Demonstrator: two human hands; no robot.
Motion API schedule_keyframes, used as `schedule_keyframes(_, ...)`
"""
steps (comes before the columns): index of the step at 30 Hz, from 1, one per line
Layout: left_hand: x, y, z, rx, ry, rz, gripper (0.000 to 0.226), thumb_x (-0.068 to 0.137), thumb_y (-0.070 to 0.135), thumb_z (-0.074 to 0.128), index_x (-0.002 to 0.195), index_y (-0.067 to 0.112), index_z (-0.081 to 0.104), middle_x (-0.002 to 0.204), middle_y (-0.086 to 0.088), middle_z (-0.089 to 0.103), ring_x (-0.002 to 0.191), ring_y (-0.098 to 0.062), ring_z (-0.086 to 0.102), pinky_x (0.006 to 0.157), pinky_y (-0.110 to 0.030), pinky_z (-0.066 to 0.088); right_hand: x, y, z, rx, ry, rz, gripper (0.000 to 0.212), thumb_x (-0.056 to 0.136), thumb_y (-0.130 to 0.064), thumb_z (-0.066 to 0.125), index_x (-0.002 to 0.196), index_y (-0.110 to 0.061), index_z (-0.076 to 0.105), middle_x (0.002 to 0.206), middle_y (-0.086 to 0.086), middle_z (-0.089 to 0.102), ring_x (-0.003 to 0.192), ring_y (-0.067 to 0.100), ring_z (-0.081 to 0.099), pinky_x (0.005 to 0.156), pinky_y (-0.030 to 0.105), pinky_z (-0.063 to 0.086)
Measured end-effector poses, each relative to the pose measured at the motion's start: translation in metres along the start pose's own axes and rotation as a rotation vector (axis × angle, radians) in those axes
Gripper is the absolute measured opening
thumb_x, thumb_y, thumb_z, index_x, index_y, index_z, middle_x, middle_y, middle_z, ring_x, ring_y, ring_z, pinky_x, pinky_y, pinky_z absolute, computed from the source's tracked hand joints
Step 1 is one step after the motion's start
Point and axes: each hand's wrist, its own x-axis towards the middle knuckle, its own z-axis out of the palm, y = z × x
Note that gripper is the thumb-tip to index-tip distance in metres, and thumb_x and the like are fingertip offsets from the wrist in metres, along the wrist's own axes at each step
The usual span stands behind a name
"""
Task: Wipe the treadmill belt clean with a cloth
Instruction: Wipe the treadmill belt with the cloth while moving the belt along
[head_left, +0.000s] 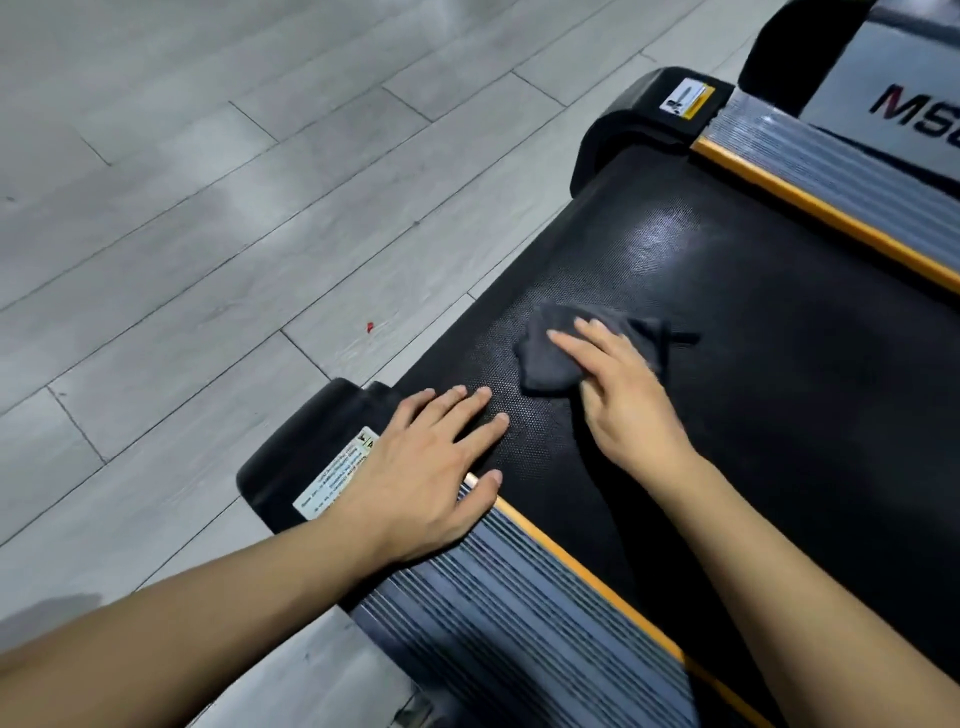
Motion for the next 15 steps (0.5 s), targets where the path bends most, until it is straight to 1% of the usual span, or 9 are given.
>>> schedule_keyframes(1, 0.001, 0.001, -0.002, 0.031, 0.005, 0.0, 0.063, 0.098, 0.055, 0.032, 0.151, 0.025, 0.048, 0.162, -0.006, 0.041, 0.15, -0.025, 0.036, 0.123, -0.042, 0.014, 0.023, -0.01, 0.011, -0.013, -0.013, -0.03, 0.054, 0.087, -0.011, 0.043, 0.138, -0.023, 0.055, 0.15, 0.009, 0.046, 0.143, 0.026, 0.036, 0.121, 0.044, 0.022)
schedule_keyframes(3, 0.003, 0.003, -0.007, 0.088, 0.019, 0.017, 0.061, 0.096, 0.051, 0.036, 0.143, 0.019, 0.058, 0.151, -0.01, 0.054, 0.139, -0.028, 0.051, 0.12, -0.044, 0.02, 0.07, -0.03, 0.031, -0.042, -0.056, -0.095, 0.055, 0.084, -0.011, 0.041, 0.135, -0.021, 0.057, 0.147, 0.012, 0.049, 0.142, 0.031, 0.036, 0.119, 0.05, 0.024)
schedule_keyframes(5, 0.003, 0.002, -0.01, 0.096, 0.049, 0.03, 0.055, 0.095, 0.048, 0.038, 0.131, 0.017, 0.067, 0.137, -0.007, 0.064, 0.128, -0.028, 0.058, 0.117, -0.046, 0.027, 0.098, -0.048, 0.04, -0.1, -0.105, -0.143, 0.052, 0.084, -0.007, 0.043, 0.131, -0.02, 0.061, 0.144, 0.012, 0.052, 0.141, 0.031, 0.038, 0.116, 0.054, 0.026)
schedule_keyframes(6, 0.002, -0.001, -0.013, 0.085, 0.068, 0.016, 0.051, 0.095, 0.046, 0.037, 0.122, 0.018, 0.069, 0.129, -0.005, 0.066, 0.123, -0.027, 0.06, 0.115, -0.046, 0.031, 0.099, -0.05, 0.04, -0.111, -0.117, -0.16, 0.051, 0.085, -0.005, 0.045, 0.13, -0.019, 0.061, 0.143, 0.012, 0.052, 0.141, 0.031, 0.038, 0.116, 0.054, 0.026)
schedule_keyframes(8, 0.0, -0.012, -0.02, 0.065, 0.1, -0.069, 0.044, 0.095, 0.042, 0.034, 0.108, 0.018, 0.068, 0.117, -0.003, 0.067, 0.112, -0.029, 0.06, 0.108, -0.047, 0.037, 0.074, -0.042, 0.034, -0.077, -0.098, -0.188, 0.053, 0.084, 0.0, 0.047, 0.132, -0.018, 0.06, 0.144, 0.011, 0.051, 0.141, 0.029, 0.038, 0.118, 0.052, 0.025)
schedule_keyframes(9, -0.001, -0.019, -0.022, 0.053, 0.113, -0.131, 0.042, 0.096, 0.041, 0.032, 0.106, 0.018, 0.066, 0.114, -0.003, 0.066, 0.107, -0.03, 0.059, 0.104, -0.047, 0.039, 0.05, -0.035, 0.029, -0.049, -0.094, -0.206, 0.054, 0.084, 0.001, 0.048, 0.133, -0.018, 0.059, 0.145, 0.011, 0.05, 0.141, 0.028, 0.038, 0.12, 0.05, 0.023)
schedule_keyframes(12, -0.005, -0.041, -0.019, -0.022, 0.167, -0.283, 0.04, 0.098, 0.037, 0.028, 0.107, 0.018, 0.062, 0.113, -0.004, 0.063, 0.103, -0.03, 0.058, 0.099, -0.046, 0.04, -0.035, -0.021, 0.015, -0.033, -0.155, -0.274, 0.054, 0.088, -0.006, 0.043, 0.139, -0.022, 0.054, 0.15, 0.005, 0.045, 0.145, 0.02, 0.034, 0.122, 0.045, 0.021)
schedule_keyframes(14, -0.008, -0.045, -0.014, -0.063, 0.214, -0.318, 0.038, 0.098, 0.035, 0.029, 0.107, 0.018, 0.061, 0.11, -0.003, 0.063, 0.102, -0.029, 0.058, 0.098, -0.045, 0.039, -0.066, -0.017, 0.01, -0.055, -0.188, -0.312, 0.055, 0.088, -0.01, 0.042, 0.141, -0.024, 0.052, 0.152, 0.003, 0.043, 0.146, 0.017, 0.03, 0.122, 0.044, 0.022)
schedule_keyframes(15, -0.008, -0.044, -0.012, -0.076, 0.227, -0.321, 0.038, 0.098, 0.035, 0.028, 0.108, 0.019, 0.061, 0.109, -0.003, 0.063, 0.101, -0.028, 0.058, 0.098, -0.044, 0.038, -0.07, -0.017, 0.01, -0.07, -0.189, -0.336, 0.054, 0.089, -0.013, 0.041, 0.141, -0.025, 0.051, 0.152, 0.003, 0.043, 0.146, 0.017, 0.03, 0.121, 0.044, 0.023)
